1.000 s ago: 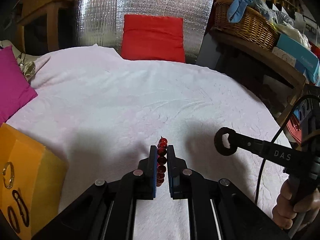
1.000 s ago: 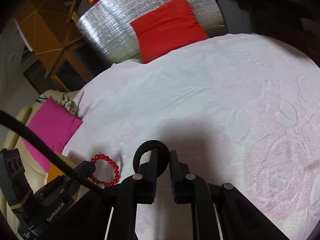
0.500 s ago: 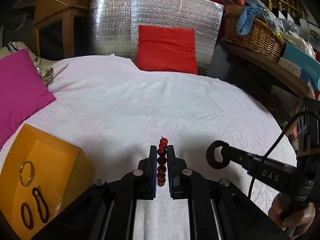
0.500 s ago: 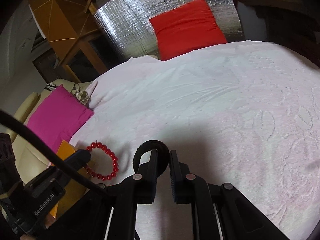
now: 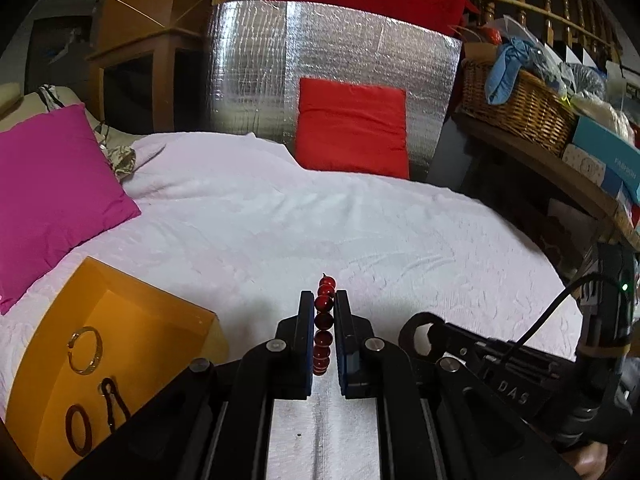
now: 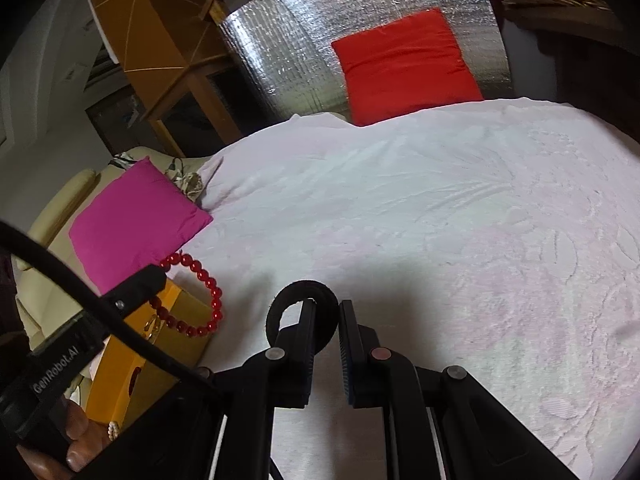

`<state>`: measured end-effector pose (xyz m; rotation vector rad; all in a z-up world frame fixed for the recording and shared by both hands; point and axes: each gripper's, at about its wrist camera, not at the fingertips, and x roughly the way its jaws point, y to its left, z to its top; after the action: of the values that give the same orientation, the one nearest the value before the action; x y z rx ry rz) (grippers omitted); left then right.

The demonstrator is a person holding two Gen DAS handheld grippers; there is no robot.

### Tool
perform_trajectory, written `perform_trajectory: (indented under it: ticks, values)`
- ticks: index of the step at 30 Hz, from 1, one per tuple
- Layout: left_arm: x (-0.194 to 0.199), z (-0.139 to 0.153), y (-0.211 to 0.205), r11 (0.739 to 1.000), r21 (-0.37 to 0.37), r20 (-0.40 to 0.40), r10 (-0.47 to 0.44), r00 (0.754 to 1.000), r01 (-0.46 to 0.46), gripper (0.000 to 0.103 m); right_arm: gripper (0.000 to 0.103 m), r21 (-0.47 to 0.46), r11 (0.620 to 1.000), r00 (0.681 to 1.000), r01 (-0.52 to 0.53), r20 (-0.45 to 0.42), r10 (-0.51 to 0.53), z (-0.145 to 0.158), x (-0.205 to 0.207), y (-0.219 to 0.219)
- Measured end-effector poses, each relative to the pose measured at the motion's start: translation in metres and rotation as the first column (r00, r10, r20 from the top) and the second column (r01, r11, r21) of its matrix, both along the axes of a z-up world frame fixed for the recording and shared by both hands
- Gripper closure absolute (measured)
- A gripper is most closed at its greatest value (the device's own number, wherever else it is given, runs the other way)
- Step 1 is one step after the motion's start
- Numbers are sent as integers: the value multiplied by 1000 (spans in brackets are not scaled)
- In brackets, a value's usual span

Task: Organize jewelry
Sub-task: 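Carry the red bracelet and black hair tie over the orange box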

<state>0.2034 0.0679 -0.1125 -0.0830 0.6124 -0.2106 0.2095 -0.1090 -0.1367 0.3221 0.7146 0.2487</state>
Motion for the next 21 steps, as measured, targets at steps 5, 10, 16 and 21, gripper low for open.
perform_trajectory:
  ticks: [5, 10, 16, 21]
  values:
    - [-6, 9, 11, 1000, -20, 25, 13, 1000, -12, 93, 91, -3, 1000, 1000, -16, 16, 16, 1, -2, 10]
    - [-11, 17, 24, 999, -44, 45, 30, 999, -28, 93, 91, -10, 999, 998, -38, 42, 39, 5, -4, 25]
    - [-18, 33, 47, 995, -82, 91, 71, 993, -64, 93, 91, -18, 996, 992, -83, 93, 84, 13, -9, 47]
    - [-22, 39, 69, 989, -95, 118, 127, 985, -116, 93, 91, -15, 991, 981, -136, 135, 137, 19, -13, 68]
